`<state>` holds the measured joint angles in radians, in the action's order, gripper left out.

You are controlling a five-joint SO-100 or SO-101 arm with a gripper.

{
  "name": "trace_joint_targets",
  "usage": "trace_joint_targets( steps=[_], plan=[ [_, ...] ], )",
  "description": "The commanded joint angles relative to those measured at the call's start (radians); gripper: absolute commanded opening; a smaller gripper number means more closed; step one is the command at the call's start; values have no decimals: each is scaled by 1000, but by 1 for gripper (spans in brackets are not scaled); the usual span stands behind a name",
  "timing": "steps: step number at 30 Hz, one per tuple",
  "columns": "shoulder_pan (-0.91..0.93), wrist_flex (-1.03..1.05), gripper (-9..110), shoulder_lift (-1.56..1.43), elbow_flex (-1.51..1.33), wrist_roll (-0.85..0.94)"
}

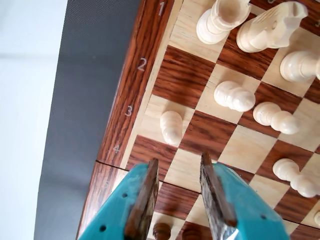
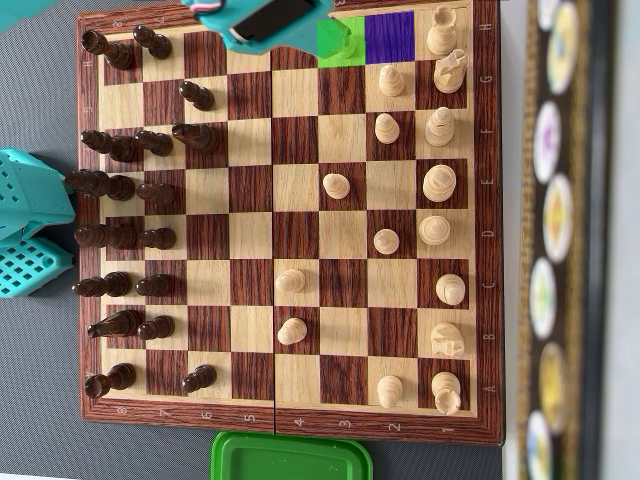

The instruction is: Play chess

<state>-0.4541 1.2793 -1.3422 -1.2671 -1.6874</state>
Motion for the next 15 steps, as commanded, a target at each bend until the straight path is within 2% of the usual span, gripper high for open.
trace_joint_targets(
  steps=[1, 15],
  plan=[
    [21, -9, 14, -138, -34, -8],
    [172, -150, 14, -675, -445, -8]
  ],
)
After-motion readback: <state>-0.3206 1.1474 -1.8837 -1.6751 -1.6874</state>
